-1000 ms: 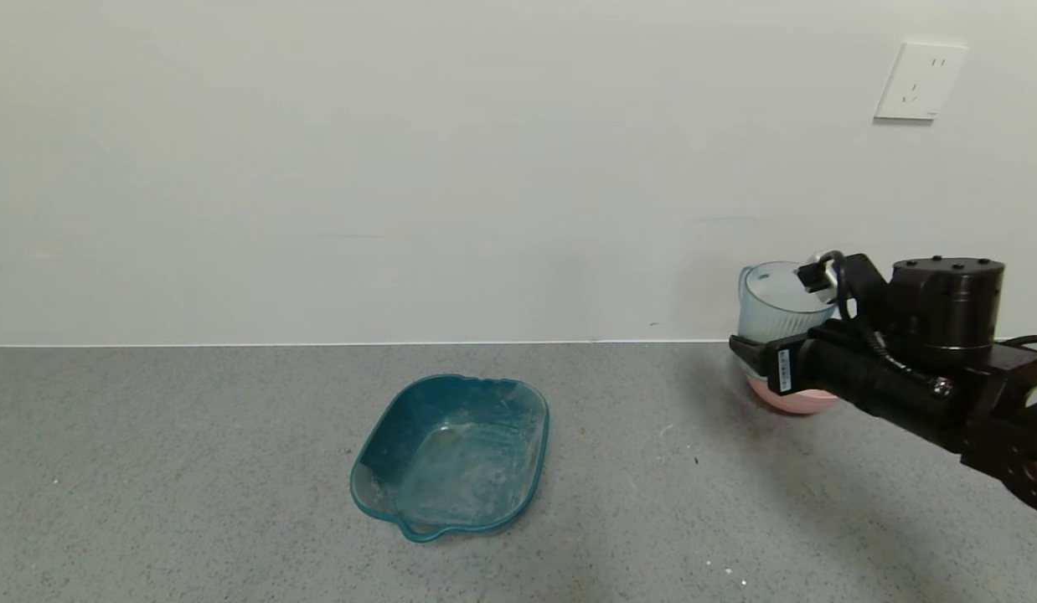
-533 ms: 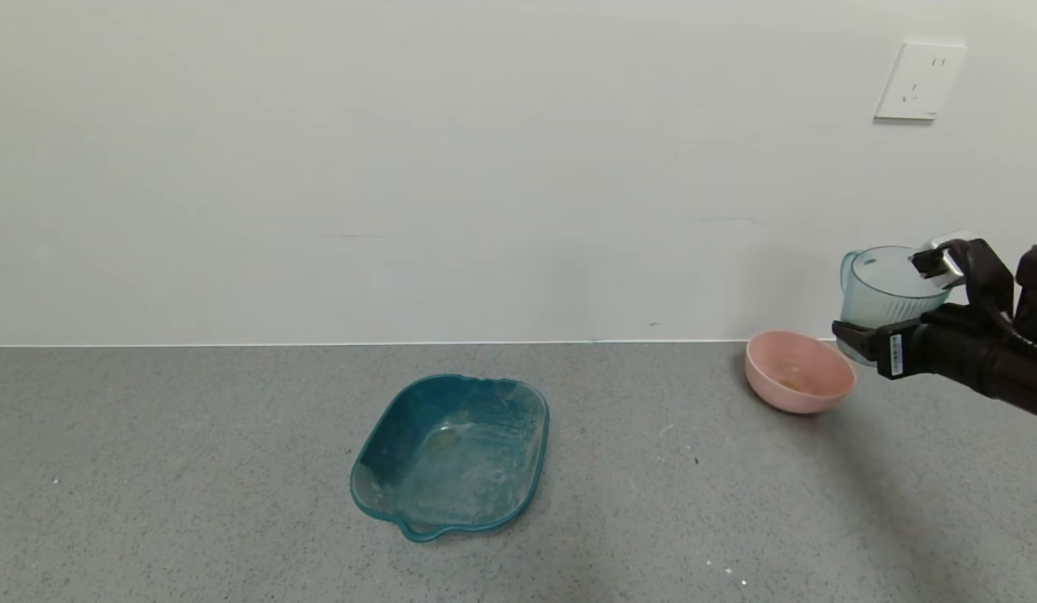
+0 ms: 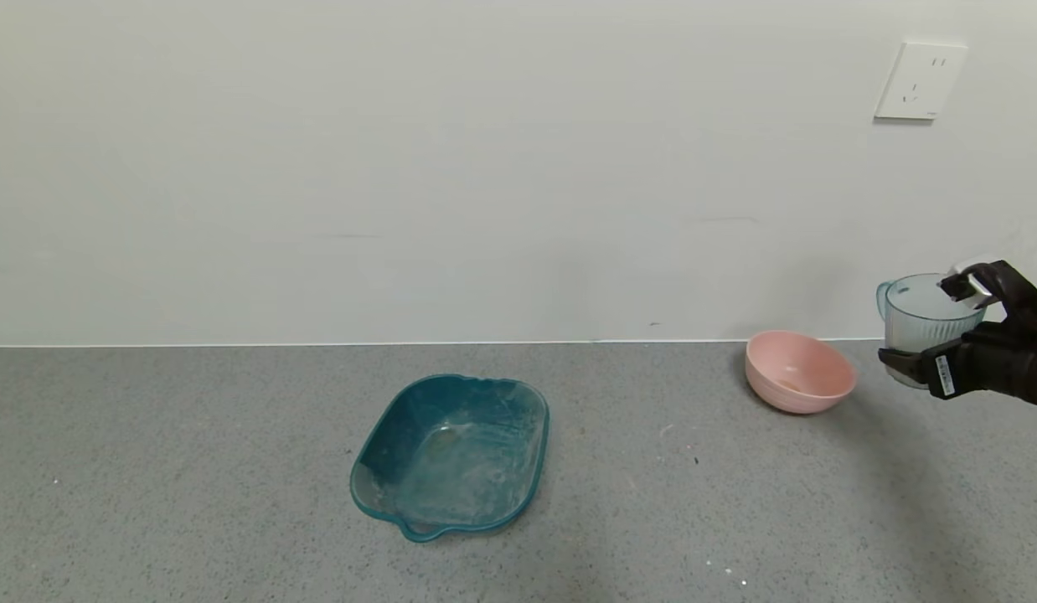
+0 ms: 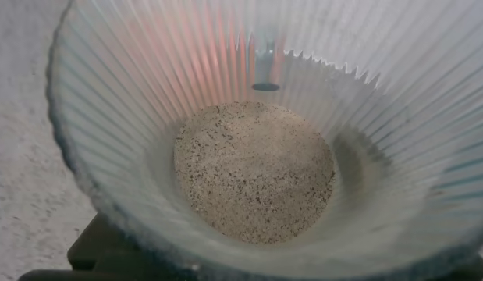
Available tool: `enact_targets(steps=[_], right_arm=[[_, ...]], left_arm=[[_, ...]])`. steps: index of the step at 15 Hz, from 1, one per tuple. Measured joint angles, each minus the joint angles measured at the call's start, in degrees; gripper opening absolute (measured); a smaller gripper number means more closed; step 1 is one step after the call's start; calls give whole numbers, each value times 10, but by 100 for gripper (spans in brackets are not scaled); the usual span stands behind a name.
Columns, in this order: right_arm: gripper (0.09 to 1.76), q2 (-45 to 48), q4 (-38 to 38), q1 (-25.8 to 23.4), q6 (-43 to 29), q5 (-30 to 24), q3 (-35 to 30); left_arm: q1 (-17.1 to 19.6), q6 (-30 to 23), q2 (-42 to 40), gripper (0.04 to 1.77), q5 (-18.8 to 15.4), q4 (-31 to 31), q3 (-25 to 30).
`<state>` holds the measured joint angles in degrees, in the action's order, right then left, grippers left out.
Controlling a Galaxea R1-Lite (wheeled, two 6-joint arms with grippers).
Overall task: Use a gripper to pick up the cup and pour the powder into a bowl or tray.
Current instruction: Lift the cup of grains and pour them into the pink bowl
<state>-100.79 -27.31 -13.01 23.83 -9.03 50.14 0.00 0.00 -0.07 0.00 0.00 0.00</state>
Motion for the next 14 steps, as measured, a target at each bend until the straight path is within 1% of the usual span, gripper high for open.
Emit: enact_targets(steps=[4, 9, 14], right_arm=[[133, -29, 14, -4, 61, 11, 39], [132, -81, 15, -4, 136, 72, 91], [132, -119, 11, 10, 187, 159, 119]], left_arm=[[0, 0, 0, 172, 0, 0, 0], [0, 0, 0, 172, 0, 0, 0], [0, 0, 0, 172, 0, 0, 0]])
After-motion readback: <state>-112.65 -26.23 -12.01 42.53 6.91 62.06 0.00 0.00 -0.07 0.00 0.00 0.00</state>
